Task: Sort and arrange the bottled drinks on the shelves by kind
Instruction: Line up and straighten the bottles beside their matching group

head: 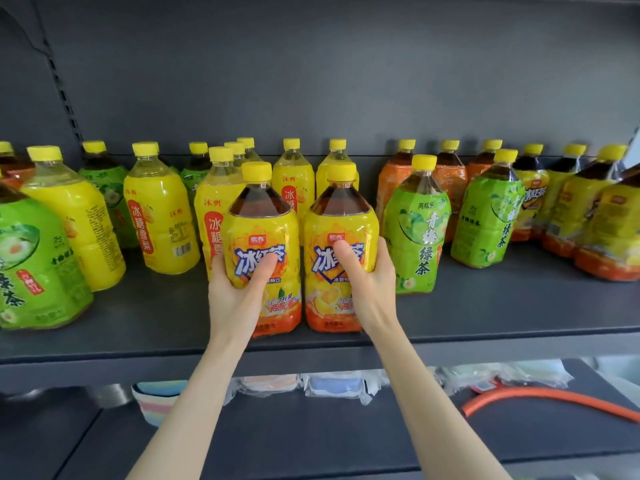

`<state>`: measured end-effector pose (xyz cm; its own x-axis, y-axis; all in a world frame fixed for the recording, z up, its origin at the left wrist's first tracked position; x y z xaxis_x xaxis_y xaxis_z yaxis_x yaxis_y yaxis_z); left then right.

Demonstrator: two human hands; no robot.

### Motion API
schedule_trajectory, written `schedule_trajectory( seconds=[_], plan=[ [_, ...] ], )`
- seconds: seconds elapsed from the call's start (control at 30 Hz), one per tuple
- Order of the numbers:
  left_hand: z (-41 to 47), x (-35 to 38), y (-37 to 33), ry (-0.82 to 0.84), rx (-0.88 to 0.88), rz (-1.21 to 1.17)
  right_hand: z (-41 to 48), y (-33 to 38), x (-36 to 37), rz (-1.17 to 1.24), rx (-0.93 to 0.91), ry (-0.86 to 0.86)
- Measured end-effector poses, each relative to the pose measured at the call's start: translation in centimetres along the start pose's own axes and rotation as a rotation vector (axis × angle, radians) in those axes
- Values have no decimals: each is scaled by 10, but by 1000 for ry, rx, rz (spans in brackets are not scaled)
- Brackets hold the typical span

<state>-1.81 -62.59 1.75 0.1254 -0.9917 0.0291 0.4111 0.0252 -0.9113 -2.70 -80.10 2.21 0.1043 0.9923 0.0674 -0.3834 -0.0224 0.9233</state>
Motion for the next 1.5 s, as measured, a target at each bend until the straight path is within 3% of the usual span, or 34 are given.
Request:
schedule_trajectory(
  seconds=[0.17, 0.33, 0.5, 0.8, 1.07, 1.5],
  plan=[
    [-25, 12, -15, -39, 58, -8, -23, 19, -18, -18, -31, -30],
    [-54, 58, -51, 42, 126, -61, -47, 52, -75, -15, -104, -45],
    [-102, 138, -60, 120, 146, -137, -82, 70, -164, -43, -114, -115],
    [-181, 287, -56, 160, 28, -200, -130, 73, -333, -74, -9, -209],
    [-149, 366, -66, 153, 54, -169, -83, 75, -409, -53, -63, -196],
    [-59, 479, -14, 236, 11, 12, 2, 41, -485, -76, -101, -182]
  ],
)
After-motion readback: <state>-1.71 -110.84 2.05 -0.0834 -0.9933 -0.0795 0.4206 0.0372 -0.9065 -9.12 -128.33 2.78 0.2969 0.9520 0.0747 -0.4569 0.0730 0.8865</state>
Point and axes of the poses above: each hand's wrist, its own z-axis towards the middle knuckle, its own x-axis out of the palm, y = z × x, the point moved 3 cm from there along z, towards the middle knuckle, and after that the axes turned 10 degrees about y, right-handed, at the moved point
